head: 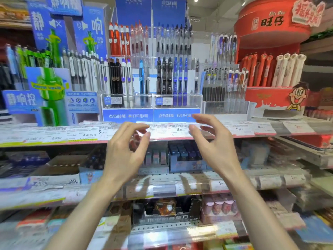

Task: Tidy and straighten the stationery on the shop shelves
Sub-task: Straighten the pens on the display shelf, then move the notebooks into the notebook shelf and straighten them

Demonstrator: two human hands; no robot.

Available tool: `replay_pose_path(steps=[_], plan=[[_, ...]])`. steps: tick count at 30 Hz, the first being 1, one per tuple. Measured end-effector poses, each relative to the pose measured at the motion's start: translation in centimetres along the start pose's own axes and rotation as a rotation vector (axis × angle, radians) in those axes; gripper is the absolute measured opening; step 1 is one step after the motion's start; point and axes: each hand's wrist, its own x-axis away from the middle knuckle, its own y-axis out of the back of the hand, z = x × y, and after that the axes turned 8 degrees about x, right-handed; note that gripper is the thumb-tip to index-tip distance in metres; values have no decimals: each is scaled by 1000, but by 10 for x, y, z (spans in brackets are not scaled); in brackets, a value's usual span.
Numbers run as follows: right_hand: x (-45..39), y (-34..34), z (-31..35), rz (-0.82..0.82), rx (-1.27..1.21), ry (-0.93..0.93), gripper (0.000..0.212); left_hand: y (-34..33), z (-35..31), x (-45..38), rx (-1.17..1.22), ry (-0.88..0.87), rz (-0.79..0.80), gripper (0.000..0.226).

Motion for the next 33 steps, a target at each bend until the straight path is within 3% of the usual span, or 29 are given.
replay_pose_path(steps=[4,9,14,22,33], plan=[[48,-13,-20,-32,-57,-24,23,3,14,50,42,149,48,19],[113,-43,-72,90,-91,-278,25,-1,40,120,126,512,98,24],[163,-65,-118,205,-89,-439,19,-11,54,182,125,738,129,26],[200,-99,-154,367,16,-530,18,18,62,233,-99,867,212,23],[218,-167,-120,418,47,-497,11,86,118,252,-64,974,200,19]])
